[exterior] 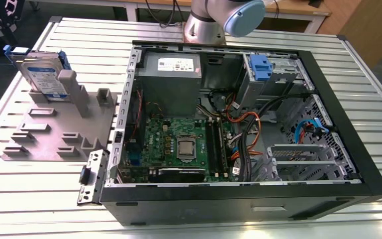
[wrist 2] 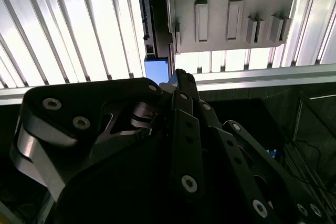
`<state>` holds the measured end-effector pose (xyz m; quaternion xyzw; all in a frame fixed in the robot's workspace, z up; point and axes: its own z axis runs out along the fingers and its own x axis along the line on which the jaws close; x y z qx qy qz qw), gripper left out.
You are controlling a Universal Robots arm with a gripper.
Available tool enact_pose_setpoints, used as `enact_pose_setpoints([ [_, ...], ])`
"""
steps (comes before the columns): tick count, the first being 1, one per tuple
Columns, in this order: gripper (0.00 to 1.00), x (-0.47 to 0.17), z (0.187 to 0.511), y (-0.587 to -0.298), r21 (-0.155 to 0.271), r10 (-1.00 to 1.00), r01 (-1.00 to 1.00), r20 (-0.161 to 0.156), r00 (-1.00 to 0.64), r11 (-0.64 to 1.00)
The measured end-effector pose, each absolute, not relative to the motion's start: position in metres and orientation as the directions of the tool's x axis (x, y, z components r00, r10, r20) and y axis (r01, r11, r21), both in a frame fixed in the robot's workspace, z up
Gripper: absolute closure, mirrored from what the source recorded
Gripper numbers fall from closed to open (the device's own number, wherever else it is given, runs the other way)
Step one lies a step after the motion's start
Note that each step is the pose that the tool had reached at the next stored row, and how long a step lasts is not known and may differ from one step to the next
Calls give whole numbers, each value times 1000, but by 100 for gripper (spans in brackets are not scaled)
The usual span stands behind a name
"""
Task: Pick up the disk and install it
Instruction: 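Pick up the disk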
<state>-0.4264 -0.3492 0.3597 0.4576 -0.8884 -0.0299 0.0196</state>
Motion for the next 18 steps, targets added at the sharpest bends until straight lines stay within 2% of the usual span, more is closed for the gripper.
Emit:
enact_pose_setpoints([
  [7, 89, -426, 359, -349, 71, -817, -814, 8, -577, 576],
  [18, 89, -427, 358, -349, 70, -874, -872, 7, -486, 485],
])
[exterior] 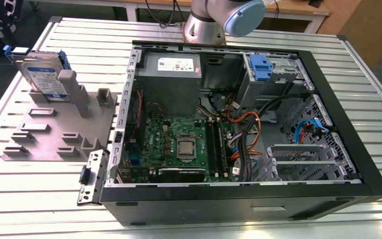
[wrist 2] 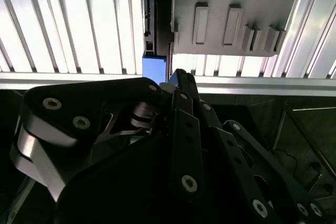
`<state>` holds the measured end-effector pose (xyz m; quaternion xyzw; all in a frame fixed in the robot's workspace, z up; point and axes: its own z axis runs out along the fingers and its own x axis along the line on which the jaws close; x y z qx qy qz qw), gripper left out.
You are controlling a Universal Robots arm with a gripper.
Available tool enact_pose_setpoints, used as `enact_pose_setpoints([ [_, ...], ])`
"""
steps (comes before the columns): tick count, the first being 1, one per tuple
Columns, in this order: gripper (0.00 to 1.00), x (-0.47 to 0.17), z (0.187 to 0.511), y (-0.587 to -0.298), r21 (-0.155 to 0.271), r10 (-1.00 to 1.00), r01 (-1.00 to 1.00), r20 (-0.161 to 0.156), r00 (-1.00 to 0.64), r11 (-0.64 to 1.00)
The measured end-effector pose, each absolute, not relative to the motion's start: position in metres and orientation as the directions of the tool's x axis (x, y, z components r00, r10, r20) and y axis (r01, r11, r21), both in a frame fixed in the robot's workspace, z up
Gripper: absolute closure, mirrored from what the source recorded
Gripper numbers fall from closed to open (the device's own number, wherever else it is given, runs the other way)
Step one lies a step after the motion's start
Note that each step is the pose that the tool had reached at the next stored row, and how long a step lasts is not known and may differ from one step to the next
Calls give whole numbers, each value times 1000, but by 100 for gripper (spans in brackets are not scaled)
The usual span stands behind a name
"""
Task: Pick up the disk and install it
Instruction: 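Pick up the disk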
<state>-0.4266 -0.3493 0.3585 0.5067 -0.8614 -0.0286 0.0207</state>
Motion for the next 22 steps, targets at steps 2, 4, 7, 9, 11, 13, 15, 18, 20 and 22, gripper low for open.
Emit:
enact_pose_setpoints([
  [2, 89, -427, 358, -349, 70, -878, -876, 6, -478, 477],
  [4, 89, -427, 358, -349, 70, -880, -878, 6, -475, 474],
  [7, 89, -427, 358, -349, 70, -881, -879, 6, -473, 472],
  [9, 89, -427, 358, -349, 70, -881, -879, 6, -473, 472],
  [11, 89, -427, 358, -349, 70, -881, -879, 6, -473, 472],
  [13, 89, -427, 358, -349, 70, -881, -879, 6, -473, 472],
  [15, 89, -427, 358, -349, 70, -881, -879, 6, -473, 472],
  [18, 89, -427, 358, -349, 70, -881, -879, 6, -473, 472],
  [20, 89, -427, 358, -349, 70, -882, -880, 6, -471, 470],
  [22, 89, -427, 358, -349, 70, -892, -889, 6, -453, 452],
])
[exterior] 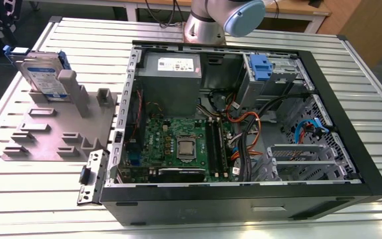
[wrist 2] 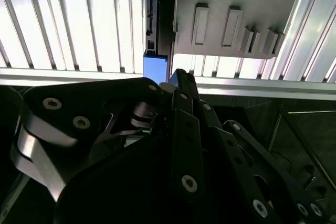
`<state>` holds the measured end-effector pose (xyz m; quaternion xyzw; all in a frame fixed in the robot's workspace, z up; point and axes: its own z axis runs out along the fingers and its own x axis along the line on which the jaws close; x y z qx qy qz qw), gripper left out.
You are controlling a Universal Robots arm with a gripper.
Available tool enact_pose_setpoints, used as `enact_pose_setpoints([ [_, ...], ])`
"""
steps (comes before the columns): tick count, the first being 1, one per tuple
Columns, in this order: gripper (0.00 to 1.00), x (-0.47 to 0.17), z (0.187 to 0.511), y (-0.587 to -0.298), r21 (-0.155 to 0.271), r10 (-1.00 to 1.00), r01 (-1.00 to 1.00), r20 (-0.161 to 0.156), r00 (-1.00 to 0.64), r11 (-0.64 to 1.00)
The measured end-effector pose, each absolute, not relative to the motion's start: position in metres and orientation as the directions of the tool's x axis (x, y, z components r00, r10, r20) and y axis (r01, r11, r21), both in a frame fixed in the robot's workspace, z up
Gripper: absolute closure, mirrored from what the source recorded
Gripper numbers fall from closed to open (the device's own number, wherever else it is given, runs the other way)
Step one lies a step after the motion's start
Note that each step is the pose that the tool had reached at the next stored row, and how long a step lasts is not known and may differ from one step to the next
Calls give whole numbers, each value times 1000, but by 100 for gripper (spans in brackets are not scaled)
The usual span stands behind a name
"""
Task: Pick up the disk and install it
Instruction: 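Pick up the disk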
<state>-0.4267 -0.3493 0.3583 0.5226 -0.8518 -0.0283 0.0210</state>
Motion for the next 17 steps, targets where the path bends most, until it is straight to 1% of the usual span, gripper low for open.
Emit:
enact_pose_setpoints([
  [4, 89, -427, 358, -349, 70, -911, -909, 6, -412, 411],
  [9, 89, -427, 358, -337, 70, -911, -909, 8, -412, 411],
  [13, 89, -427, 357, -337, 70, -915, -913, 8, -402, 402],
  [17, 89, -427, 357, -337, 70, -935, -933, 6, -354, 354],
])
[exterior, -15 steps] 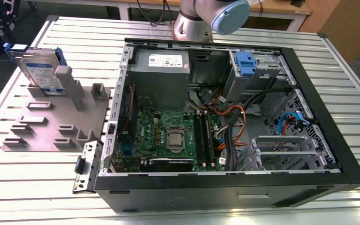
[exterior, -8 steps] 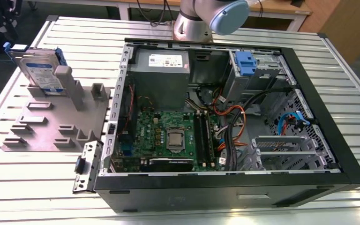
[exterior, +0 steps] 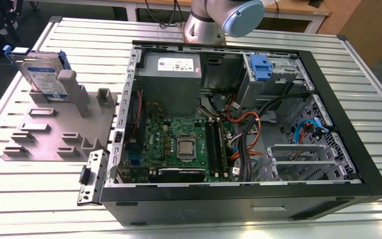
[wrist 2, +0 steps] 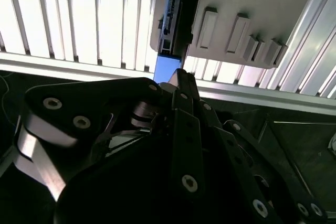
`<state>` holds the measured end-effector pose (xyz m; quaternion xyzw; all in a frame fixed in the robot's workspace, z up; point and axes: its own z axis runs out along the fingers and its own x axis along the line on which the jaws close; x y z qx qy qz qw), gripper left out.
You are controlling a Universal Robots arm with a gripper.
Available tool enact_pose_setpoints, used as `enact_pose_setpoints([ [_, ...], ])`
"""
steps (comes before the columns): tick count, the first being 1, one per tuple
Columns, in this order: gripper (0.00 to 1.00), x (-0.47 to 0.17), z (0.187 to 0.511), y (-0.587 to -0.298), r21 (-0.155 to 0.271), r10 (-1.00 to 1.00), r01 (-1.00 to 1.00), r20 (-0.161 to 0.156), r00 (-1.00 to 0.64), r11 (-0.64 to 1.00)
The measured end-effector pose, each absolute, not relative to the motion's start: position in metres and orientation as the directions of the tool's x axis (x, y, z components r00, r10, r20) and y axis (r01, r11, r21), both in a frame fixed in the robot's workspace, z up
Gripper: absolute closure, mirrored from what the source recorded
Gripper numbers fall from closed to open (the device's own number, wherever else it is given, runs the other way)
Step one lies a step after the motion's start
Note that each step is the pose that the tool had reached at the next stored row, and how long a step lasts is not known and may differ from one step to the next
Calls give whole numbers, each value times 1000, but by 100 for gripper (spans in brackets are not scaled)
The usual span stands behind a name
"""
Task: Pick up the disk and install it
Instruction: 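Pick up the disk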
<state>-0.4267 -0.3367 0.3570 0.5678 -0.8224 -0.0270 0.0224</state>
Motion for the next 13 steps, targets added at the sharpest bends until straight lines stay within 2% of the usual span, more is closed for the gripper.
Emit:
enact_pose_setpoints([
  [5, 89, -427, 357, -337, 70, -956, -953, 6, -295, 294],
  [13, 89, -427, 357, -337, 70, -957, -954, 6, -291, 291],
])
